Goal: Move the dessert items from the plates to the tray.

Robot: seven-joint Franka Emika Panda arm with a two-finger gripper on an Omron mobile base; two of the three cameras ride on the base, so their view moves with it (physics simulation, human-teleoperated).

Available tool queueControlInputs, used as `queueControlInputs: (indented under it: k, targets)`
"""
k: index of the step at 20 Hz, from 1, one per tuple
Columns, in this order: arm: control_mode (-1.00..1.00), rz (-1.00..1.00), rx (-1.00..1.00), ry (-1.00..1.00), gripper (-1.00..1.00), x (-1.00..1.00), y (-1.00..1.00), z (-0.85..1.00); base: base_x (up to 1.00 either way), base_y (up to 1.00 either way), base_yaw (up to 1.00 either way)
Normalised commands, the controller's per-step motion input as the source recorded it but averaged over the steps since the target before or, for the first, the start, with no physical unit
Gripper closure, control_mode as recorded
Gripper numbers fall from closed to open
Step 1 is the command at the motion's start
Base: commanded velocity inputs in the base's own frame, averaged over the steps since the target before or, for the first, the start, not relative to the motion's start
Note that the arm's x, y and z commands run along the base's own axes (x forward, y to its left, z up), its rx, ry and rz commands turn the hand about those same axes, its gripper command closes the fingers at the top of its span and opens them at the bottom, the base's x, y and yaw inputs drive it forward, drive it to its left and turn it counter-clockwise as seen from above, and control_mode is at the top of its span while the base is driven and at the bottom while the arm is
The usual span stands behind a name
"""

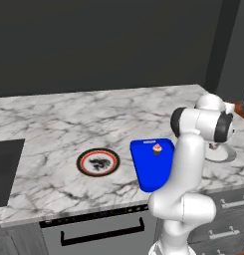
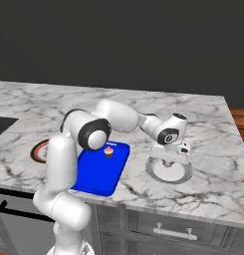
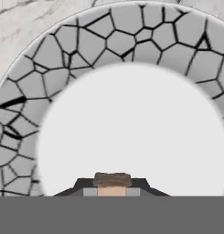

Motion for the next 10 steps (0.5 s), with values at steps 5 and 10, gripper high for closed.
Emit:
queueControlInputs:
  k: [5,10]
  targets:
    - [-1.00,0.00,0.00,-0.01,1.00,-0.47,0.54,0.49,0.00,0.00,0.00]
    - [-1.00,0.00,0.00,-0.03,1.00,-0.58,0.65,0.36,0.00,0.00,0.00]
